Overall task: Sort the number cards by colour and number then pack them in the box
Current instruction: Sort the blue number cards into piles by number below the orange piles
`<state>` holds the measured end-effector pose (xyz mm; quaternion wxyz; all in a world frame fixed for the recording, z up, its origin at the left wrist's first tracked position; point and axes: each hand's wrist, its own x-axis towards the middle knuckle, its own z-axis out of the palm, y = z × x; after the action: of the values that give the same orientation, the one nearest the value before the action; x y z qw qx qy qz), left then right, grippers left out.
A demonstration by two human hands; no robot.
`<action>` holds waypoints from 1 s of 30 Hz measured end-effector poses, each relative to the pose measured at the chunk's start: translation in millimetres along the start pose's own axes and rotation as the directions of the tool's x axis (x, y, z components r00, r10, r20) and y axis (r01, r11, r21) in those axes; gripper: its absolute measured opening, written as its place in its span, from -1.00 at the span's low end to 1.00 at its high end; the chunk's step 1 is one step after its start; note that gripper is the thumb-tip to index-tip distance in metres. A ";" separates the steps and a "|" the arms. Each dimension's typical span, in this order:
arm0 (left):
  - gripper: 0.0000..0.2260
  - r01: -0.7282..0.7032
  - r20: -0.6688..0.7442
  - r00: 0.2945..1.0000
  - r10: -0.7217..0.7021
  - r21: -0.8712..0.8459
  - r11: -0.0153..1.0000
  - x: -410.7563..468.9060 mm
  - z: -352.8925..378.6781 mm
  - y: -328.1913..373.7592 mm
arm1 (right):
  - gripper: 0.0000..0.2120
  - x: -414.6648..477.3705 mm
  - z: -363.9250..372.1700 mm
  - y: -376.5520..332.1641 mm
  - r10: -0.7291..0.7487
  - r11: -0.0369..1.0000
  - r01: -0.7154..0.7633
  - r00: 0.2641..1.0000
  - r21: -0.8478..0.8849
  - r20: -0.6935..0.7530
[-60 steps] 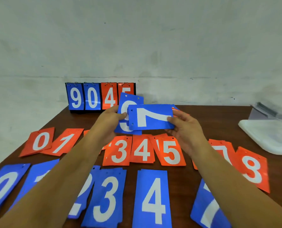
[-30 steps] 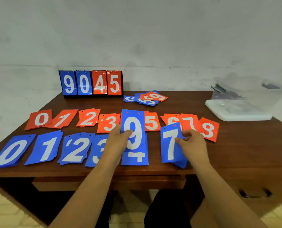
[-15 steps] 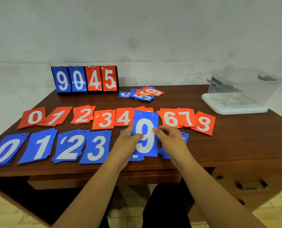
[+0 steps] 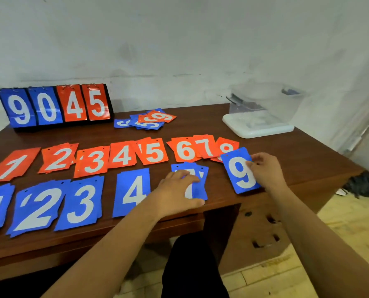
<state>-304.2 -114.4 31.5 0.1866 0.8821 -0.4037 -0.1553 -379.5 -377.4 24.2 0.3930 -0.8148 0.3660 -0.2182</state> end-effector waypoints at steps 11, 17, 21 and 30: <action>-0.52 -0.030 -0.007 0.999 0.031 0.128 0.991 13.0 19.7 8.2 | -0.68 14.4 -11.6 29.6 -0.162 0.891 0.048 0.963 -0.452 -0.217; -0.34 0.022 -0.207 0.978 -0.036 -0.069 0.997 3.7 27.8 7.1 | -0.67 -53.9 39.0 -28.7 -0.359 0.878 0.427 0.887 -0.218 0.290; -0.44 0.026 -0.308 0.949 -0.071 -0.148 0.989 -4.5 36.8 6.2 | -0.54 -73.6 70.1 -29.0 -0.400 0.724 0.514 0.856 -0.460 0.328; -0.57 -0.085 -0.396 0.918 -0.002 -0.203 0.975 -12.2 42.7 3.4 | -0.71 -87.9 91.2 -33.3 -0.378 0.819 0.414 0.910 -0.397 0.169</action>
<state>-332.2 -115.7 -3.1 0.3623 0.8608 -0.3573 -0.0136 -362.6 -251.9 -9.5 0.1674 -0.9468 0.2108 -0.1763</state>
